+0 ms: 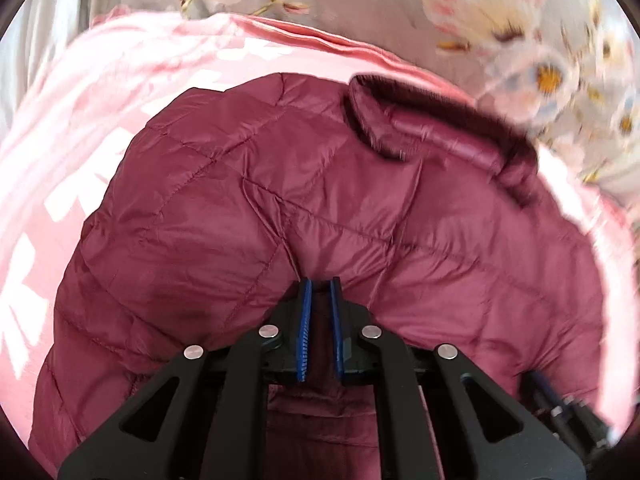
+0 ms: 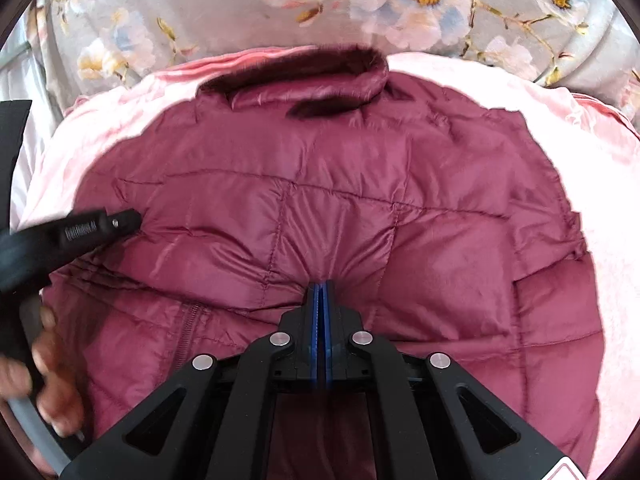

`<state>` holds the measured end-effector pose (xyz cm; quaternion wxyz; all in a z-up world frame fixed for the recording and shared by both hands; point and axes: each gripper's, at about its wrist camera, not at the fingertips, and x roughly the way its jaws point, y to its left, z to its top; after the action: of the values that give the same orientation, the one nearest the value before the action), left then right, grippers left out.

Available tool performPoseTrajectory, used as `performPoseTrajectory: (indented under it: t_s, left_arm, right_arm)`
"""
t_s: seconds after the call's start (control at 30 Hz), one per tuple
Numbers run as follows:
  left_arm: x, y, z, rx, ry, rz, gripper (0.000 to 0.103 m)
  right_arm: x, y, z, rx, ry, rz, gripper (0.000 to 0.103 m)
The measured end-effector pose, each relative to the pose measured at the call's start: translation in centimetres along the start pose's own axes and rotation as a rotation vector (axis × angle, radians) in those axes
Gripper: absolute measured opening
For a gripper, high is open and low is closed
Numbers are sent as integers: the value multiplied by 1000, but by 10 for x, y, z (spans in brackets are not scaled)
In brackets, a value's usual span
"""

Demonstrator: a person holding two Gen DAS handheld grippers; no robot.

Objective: Fold large clothes

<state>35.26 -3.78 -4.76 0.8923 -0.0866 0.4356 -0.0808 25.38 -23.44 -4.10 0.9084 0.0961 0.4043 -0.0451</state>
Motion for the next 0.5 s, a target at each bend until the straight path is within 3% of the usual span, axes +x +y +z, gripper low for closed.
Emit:
performPoseTrajectory:
  t_s: [0.1,0.13,0.17,0.27,0.43,0.5]
  left_arm:
    - [-12,8,28,-78,-37,-69,24]
    - [-13,10,40,-122,-44,-106,43]
    - [-12,12,47,-162,-46,-142,53]
    - [3,15,65,-278,-26,-243,56]
    - [46,17,75,-415,47,-316,56]
    - [56,18,77,-443,60,-325,54]
  right_arm:
    - [-15,-10,24,53,-75,54,13]
    - [-16,-14,32,79,-92,77,18]
    - [-15,-21,43,121,-111,109,32]
    - [0,-40,67,253,-150,208,46]
    - [43,-55,91,427,-140,307,48]
    - [57,-55,98,453,-131,304,48]
